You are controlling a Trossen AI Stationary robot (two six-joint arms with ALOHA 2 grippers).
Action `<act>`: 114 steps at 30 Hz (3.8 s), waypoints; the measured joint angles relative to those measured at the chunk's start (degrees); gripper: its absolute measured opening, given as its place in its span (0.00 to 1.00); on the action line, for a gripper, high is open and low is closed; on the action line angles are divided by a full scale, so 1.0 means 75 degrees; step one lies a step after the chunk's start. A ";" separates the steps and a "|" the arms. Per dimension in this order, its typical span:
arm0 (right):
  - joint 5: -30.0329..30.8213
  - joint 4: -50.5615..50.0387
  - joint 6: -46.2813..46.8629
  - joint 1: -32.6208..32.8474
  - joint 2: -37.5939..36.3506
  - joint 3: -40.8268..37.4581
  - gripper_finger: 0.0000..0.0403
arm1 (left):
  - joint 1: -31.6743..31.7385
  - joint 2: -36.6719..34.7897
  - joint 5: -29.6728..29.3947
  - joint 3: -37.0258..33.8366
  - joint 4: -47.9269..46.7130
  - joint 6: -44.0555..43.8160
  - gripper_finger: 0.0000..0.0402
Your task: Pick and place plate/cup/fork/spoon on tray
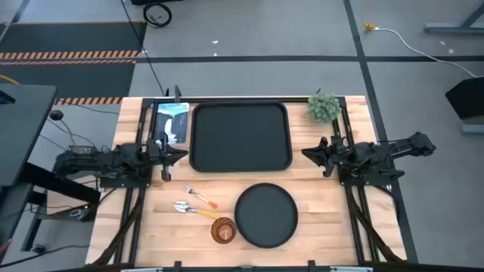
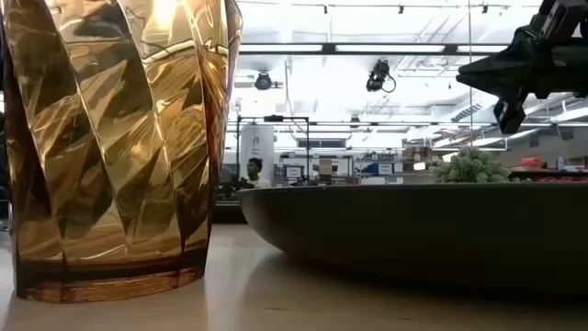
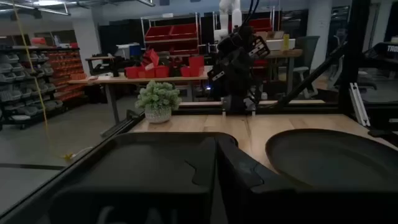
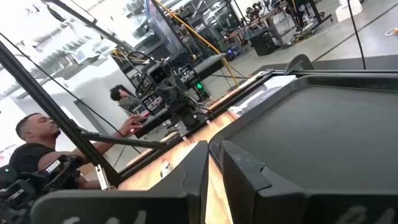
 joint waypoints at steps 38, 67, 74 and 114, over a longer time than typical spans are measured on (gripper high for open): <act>0.0000 0.0000 -0.0002 -0.0001 0.0002 0.0002 0.12 | 0.0000 0.0000 0.0000 0.0001 0.0000 0.0000 0.06; 0.0000 0.0003 -0.0002 -0.0001 0.0000 0.0003 0.12 | -0.0002 0.0000 -0.0001 0.0001 0.0002 0.0000 0.06; 0.0936 0.0393 -0.1365 -0.0057 0.0002 0.0000 0.12 | -0.0001 0.0000 -0.0002 0.0003 0.0002 -0.0001 0.06; -0.1239 0.3213 -0.2023 -0.2052 0.6498 0.3367 0.12 | -0.0064 0.0000 -0.0946 0.0000 0.1499 -0.2538 0.06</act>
